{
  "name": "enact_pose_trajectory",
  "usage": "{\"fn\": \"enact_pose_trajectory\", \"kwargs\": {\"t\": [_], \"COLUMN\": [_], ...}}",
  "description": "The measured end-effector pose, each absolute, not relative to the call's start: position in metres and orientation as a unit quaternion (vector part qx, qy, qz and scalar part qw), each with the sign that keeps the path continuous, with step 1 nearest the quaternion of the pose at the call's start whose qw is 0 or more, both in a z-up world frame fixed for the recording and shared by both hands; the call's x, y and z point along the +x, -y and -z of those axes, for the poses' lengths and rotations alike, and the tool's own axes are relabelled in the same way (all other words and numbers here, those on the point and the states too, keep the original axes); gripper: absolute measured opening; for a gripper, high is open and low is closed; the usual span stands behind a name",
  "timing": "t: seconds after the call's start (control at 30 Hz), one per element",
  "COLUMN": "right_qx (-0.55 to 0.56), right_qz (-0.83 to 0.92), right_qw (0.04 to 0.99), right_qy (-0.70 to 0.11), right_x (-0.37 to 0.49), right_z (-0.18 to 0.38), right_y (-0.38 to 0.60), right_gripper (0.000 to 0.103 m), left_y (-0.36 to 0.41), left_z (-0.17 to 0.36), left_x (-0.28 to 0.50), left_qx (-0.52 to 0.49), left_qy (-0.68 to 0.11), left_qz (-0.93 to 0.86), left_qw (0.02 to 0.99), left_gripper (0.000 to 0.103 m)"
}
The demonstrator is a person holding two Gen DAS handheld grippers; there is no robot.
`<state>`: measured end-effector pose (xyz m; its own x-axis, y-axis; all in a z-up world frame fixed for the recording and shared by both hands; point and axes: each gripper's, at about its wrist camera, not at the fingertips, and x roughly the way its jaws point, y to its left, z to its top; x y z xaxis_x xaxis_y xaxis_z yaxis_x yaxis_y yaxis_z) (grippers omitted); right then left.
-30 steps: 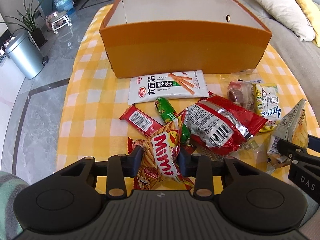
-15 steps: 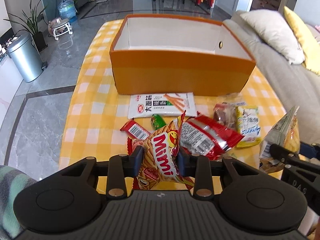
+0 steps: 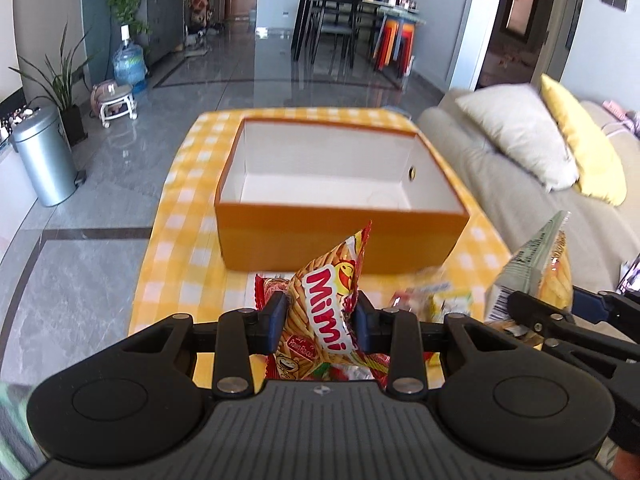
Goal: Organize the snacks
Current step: 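Carry both bags into the orange box and open both tools to release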
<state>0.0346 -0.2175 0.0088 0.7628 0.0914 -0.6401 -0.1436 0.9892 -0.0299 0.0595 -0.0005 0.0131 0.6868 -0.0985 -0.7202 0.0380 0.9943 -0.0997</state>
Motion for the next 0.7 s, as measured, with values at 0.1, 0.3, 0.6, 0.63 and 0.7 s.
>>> {"fn": "enact_pose_trajectory", "kwargs": {"t": [0.1, 0.3, 0.6, 0.63, 0.7], "right_qx": [-0.046, -0.046, -0.017, -0.009, 0.003], "right_qz": [-0.068, -0.069, -0.12, -0.129, -0.149], "right_qw": [0.944, 0.953, 0.951, 0.948, 0.943], "right_qy": [-0.321, -0.291, -0.286, -0.29, -0.298], "right_x": [0.037, 0.051, 0.102, 0.112, 0.132], "right_z": [-0.02, -0.042, -0.064, -0.067, -0.07], "right_y": [0.212, 0.207, 0.212, 0.213, 0.214], "right_gripper": [0.035, 0.035, 0.034, 0.034, 0.034], "left_y": [0.0, -0.003, -0.015, -0.018, -0.023], "left_z": [-0.021, -0.035, -0.056, -0.056, -0.056], "left_x": [0.065, 0.081, 0.129, 0.138, 0.153], "left_qx": [-0.042, -0.049, -0.048, -0.052, -0.058], "left_qy": [-0.379, -0.358, -0.344, -0.348, -0.357], "left_qz": [0.037, 0.035, 0.064, 0.068, 0.075], "left_qw": [0.924, 0.932, 0.936, 0.933, 0.929], "left_gripper": [0.039, 0.039, 0.038, 0.038, 0.038]}}
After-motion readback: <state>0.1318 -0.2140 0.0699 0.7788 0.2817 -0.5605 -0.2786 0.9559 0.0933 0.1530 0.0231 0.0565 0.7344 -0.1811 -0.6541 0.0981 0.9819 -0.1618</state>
